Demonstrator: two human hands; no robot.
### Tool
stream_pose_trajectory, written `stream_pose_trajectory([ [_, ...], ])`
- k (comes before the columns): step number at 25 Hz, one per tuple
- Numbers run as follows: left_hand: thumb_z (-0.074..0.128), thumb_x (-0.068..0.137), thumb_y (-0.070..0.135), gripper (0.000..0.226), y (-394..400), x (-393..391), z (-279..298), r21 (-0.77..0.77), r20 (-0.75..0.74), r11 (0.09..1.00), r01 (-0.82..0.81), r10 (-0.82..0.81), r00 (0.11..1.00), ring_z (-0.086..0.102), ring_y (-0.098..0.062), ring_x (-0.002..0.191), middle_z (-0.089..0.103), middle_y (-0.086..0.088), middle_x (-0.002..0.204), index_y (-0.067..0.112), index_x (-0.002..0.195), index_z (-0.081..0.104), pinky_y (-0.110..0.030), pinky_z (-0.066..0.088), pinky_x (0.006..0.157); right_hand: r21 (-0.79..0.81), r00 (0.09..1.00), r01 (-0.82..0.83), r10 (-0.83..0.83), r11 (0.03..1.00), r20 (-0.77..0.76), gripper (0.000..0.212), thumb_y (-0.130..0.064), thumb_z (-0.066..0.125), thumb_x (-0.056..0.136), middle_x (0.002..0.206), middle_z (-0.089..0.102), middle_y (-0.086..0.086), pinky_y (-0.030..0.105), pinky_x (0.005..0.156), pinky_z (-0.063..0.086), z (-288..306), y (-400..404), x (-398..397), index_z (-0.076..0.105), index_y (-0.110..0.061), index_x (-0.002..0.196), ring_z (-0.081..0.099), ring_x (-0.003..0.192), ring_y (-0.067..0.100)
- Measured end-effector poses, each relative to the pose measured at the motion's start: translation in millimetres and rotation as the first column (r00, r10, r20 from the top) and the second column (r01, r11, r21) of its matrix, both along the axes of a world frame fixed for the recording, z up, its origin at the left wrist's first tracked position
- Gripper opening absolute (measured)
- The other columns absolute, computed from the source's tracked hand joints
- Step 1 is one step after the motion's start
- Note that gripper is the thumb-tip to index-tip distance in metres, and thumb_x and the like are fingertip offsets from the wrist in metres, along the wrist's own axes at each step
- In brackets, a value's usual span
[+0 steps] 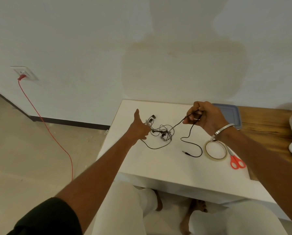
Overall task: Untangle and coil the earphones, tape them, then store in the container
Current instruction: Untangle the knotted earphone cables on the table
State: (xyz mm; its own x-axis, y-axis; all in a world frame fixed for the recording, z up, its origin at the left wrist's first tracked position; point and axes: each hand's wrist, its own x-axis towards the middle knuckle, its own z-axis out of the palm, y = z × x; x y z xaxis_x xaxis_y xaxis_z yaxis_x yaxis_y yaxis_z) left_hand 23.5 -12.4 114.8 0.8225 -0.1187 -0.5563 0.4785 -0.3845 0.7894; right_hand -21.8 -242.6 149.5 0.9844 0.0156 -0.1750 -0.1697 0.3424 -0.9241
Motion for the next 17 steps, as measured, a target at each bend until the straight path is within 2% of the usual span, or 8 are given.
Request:
stream_pose_trajectory([
  [2, 0.060, 0.085, 0.019, 0.086, -13.6, -4.9, 6.3, 0.381, 0.095, 0.907, 0.182, -0.234, 0.968, 0.052, -0.028, 0.111, 0.041, -0.014, 0.134, 0.021, 0.154, 0.010, -0.034, 0.048, 0.087, 0.021, 0.999, -0.038, 0.037, 0.999, 0.033, 0.028, -0.013, 0.040, 0.068, 0.053, 0.054, 0.011, 0.040, 0.063, 0.057, 2.9, 2.6, 3.6, 0.051, -0.015, 0.043, 0.062, 0.054, 0.026],
  [3, 0.062, 0.085, 0.011, 0.080, -21.7, -9.9, 10.0, 0.441, 0.172, 0.857, 0.269, -0.374, 0.911, 0.041, -0.027, 0.127, 0.031, -0.009, 0.142, 0.023, 0.152, 0.020, -0.032, 0.042, 0.095, 0.025, 0.997, -0.060, 0.059, 0.998, 0.049, 0.029, -0.013, 0.039, 0.069, 0.052, 0.055, 0.011, 0.039, 0.065, 0.057, 5.0, 4.8, 4.7, 0.052, -0.015, 0.043, 0.064, 0.056, 0.028],
  [5, 0.067, 0.087, 0.014, 0.059, -36.0, -17.7, 14.9, 0.258, 0.313, 0.845, 0.468, -0.531, 0.787, 0.033, -0.015, 0.134, 0.032, 0.001, 0.145, 0.029, 0.139, 0.044, -0.028, 0.036, 0.105, 0.022, 0.993, -0.095, 0.093, 0.995, 0.078, 0.027, -0.013, 0.038, 0.071, 0.053, 0.056, 0.012, 0.040, 0.067, 0.057, 7.0, 8.8, 7.1, 0.050, -0.013, 0.047, 0.066, 0.061, 0.031],
  [6, 0.067, 0.089, 0.021, 0.042, -40.7, -20.2, 15.4, 0.143, 0.340, 0.833, 0.535, -0.549, 0.763, 0.038, -0.010, 0.132, 0.041, 0.005, 0.143, 0.033, 0.128, 0.053, -0.029, 0.037, 0.106, 0.013, 0.991, -0.103, 0.101, 0.995, 0.087, 0.024, -0.014, 0.038, 0.073, 0.053, 0.056, 0.013, 0.040, 0.068, 0.057, 7.5, 9.4, 7.4, 0.048, -0.011, 0.051, 0.066, 0.063, 0.033],
  [8, 0.061, 0.094, 0.026, 0.013, -43.0, -19.8, 15.4, 0.083, 0.377, 0.841, 0.535, -0.523, 0.764, 0.052, -0.004, 0.119, 0.061, 0.007, 0.127, 0.031, 0.105, 0.066, -0.028, 0.043, 0.101, -0.017, 0.992, -0.087, 0.089, 0.996, 0.092, 0.022, -0.014, 0.037, 0.075, 0.055, 0.056, 0.013, 0.040, 0.069, 0.057, 7.3, 6.4, 5.7, 0.044, -0.010, 0.055, 0.067, 0.066, 0.035],
  [11, 0.056, 0.097, 0.027, 0.014, -31.6, -10.2, 14.1, 0.067, 0.390, 0.910, 0.409, -0.401, 0.829, 0.066, -0.008, 0.096, 0.073, 0.004, 0.096, 0.020, 0.098, 0.069, -0.031, 0.048, 0.087, -0.074, 0.998, 0.026, -0.022, 0.997, 0.052, 0.020, -0.014, 0.037, 0.074, 0.053, 0.053, 0.008, 0.030, 0.055, 0.052, 7.9, -6.7, 5.3, 0.041, -0.012, 0.054, 0.063, 0.058, 0.028],
  [14, 0.058, 0.095, 0.032, 0.014, -15.6, -1.9, 18.1, 0.149, 0.419, 0.917, 0.371, -0.399, 0.816, 0.066, -0.013, 0.079, 0.072, 0.004, 0.083, 0.025, 0.094, 0.071, -0.027, 0.047, 0.075, -0.136, 0.978, 0.188, -0.198, 0.973, -0.061, 0.019, -0.012, 0.036, 0.067, 0.041, 0.047, 0.002, 0.015, 0.041, 0.027, 1.0, -21.4, 12.4, 0.038, -0.014, 0.048, 0.045, 0.045, 0.020],
  [17, 0.058, 0.094, 0.034, 0.015, -10.9, 3.0, 23.9, 0.217, 0.473, 0.915, 0.341, -0.404, 0.783, 0.066, -0.021, 0.074, 0.071, -0.008, 0.091, 0.029, 0.092, 0.071, -0.026, 0.049, 0.068, -0.479, 0.974, 0.216, -0.225, 0.851, 0.038, 0.025, -0.016, 0.039, 0.070, 0.047, 0.054, 0.006, 0.021, 0.046, 0.035, -14.4, -32.5, 10.7, 0.051, -0.015, 0.048, 0.047, 0.053, 0.023],
])
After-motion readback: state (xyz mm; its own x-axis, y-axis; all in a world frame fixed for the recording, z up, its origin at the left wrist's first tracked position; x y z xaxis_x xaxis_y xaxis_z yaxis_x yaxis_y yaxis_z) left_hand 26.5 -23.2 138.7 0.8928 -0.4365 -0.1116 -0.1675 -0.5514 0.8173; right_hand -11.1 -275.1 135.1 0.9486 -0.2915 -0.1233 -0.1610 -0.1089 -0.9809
